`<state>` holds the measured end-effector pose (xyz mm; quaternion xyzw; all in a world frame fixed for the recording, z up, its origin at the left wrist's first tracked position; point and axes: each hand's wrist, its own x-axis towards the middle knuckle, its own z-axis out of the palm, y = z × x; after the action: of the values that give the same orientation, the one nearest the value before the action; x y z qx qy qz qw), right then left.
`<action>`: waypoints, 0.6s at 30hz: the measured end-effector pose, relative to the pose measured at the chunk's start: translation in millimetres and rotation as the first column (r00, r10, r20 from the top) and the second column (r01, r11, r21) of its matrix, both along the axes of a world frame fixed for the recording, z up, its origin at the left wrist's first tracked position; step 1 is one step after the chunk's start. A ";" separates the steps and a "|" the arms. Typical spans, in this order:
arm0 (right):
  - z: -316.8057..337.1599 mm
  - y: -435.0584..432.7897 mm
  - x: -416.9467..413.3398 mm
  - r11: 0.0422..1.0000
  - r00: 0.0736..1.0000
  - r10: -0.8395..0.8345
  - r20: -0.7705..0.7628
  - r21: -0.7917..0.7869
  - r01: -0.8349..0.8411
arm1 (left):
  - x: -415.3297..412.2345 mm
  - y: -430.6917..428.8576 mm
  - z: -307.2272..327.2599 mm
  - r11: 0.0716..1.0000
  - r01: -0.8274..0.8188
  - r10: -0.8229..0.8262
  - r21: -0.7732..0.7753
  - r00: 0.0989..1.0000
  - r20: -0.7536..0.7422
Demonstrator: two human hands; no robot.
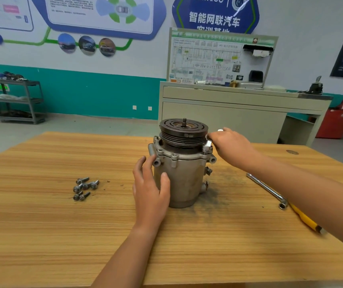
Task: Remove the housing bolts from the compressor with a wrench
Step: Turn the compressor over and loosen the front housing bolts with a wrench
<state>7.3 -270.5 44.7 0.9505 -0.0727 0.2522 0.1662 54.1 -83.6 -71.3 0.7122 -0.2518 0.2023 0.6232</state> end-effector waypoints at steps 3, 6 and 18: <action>13.2 -2.8 -25.4 0.944 0.946 0.006 0.324 0.311 -0.112 | -0.5 1.4 1.7 1.000 0.002 -0.002 0.008 1.000 0.000; 20.0 8.2 -59.1 0.863 0.904 -0.027 0.427 0.466 -0.194 | -1.7 1.1 3.3 1.000 -0.002 0.002 0.002 1.000 0.003; 9.1 47.5 -81.6 0.963 0.966 -0.211 -0.147 0.141 0.231 | -2.6 3.8 2.1 1.000 -0.014 0.014 0.020 1.000 0.010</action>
<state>-74.3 -223.0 53.8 0.9610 -0.1871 0.1626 0.1224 51.5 -79.8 -69.2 0.7192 -0.2521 0.2077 0.6132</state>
